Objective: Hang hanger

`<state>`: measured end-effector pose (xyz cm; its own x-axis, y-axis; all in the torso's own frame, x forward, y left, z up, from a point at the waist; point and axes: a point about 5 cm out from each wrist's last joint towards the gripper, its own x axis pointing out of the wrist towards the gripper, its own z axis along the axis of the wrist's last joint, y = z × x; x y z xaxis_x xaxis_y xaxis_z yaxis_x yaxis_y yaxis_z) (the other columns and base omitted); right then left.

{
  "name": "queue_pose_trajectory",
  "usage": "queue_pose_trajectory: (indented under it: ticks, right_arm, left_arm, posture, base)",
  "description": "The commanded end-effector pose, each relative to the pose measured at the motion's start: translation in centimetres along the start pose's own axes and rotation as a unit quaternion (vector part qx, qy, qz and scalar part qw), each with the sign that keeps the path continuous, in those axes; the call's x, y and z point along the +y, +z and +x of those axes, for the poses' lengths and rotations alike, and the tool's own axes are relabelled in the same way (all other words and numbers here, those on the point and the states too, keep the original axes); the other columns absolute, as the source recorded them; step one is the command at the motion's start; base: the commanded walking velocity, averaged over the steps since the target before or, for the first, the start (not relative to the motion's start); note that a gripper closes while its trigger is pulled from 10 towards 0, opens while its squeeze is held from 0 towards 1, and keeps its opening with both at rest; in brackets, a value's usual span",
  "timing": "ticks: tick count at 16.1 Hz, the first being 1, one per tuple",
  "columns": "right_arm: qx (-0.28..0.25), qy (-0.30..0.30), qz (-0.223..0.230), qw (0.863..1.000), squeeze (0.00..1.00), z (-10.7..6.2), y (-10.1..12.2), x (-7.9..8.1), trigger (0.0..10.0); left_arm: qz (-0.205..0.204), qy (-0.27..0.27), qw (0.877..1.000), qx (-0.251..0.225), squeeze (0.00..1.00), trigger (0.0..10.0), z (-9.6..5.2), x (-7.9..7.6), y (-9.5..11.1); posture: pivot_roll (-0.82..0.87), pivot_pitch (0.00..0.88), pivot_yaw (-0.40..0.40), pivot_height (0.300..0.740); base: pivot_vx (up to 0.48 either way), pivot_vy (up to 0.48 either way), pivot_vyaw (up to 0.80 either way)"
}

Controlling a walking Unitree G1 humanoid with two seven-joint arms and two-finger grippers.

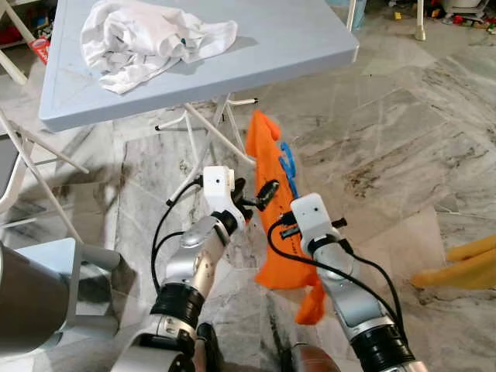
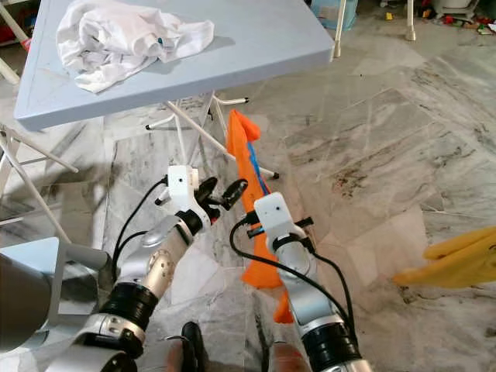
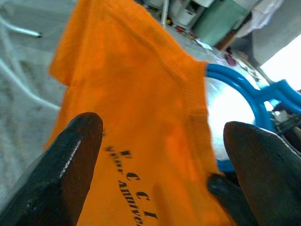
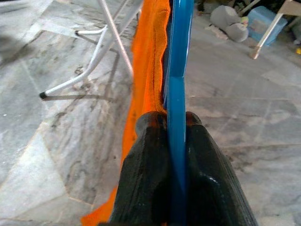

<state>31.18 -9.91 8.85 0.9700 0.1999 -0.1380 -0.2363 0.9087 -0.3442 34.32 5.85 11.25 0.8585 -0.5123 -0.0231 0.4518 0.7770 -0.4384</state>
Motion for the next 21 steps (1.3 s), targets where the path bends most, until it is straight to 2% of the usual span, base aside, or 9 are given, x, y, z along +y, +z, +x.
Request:
queue_pose_trajectory:
  ticks: [1,7,10,11,13,15,16,18,21]
  right_arm:
    - [-0.024,0.009,0.009,1.0,0.0,-0.2,1.0,0.4,10.0]
    - [-0.038,0.05,0.032,0.998,0.0,-1.0,1.7,1.4,10.0]
    - [-0.027,0.046,0.026,0.998,0.0,-1.7,0.7,0.8,10.0]
    - [-0.022,0.032,0.025,0.999,0.0,-1.9,0.3,0.2,10.0]
    - [-0.015,-0.033,0.046,0.998,0.0,-2.1,-0.5,-2.4,10.0]
    - [0.011,-0.104,0.09,0.99,0.0,-2.5,-2.0,-5.1,10.0]
    - [0.011,-0.104,0.09,0.99,0.0,-2.5,-2.0,-5.1,10.0]
    - [0.022,-0.116,0.113,0.986,0.0,-2.7,-2.8,-5.5,10.0]
    - [0.034,-0.119,0.118,0.985,0.0,-3.3,-3.6,-5.3,10.0]
  left_arm:
    - [-0.009,0.013,1.0,0.005,0.0,10.0,-0.2,0.5,-0.4]
    - [-0.003,0.007,1.0,0.017,0.0,10.0,0.2,0.1,-1.1]
    - [0.024,0.006,0.999,0.034,0.0,10.0,-0.2,0.3,-1.6]
    - [0.038,0.005,0.998,0.044,0.0,10.0,-0.9,0.7,-2.0]
    - [0.084,0.023,0.993,0.078,0.0,10.0,-3.5,2.4,-3.7]
    - [0.146,0.051,0.982,0.11,0.0,10.0,-7.3,4.7,-5.2]
    - [0.146,0.051,0.982,0.11,0.0,10.0,-7.3,4.7,-5.2]
    - [0.191,0.081,0.972,0.109,0.0,10.0,-9.1,6.6,-4.7]
    - [0.231,0.093,0.964,0.09,0.0,10.0,-9.1,6.4,-3.7]
  posture:
    - [-0.19,0.245,0.051,0.74]
    - [-0.18,0.244,0.056,0.74]
    - [-0.18,0.241,0.06,0.74]
    - [-0.17,0.24,0.059,0.74]
    - [-0.13,0.232,0.062,0.74]
    - [-0.06,0.217,0.082,0.74]
    - [-0.06,0.217,0.082,0.74]
    - [-0.03,0.21,0.08,0.74]
    - [-0.06,0.2,0.07,0.74]
  base:
    - [0.0,0.0,0.0]
    - [0.0,0.0,0.0]
    - [0.0,0.0,0.0]
    - [0.0,0.0,0.0]
    - [0.0,0.0,0.0]
    - [0.0,0.0,0.0]
    - [0.0,0.0,0.0]
    - [0.0,0.0,0.0]
    - [0.0,0.0,0.0]
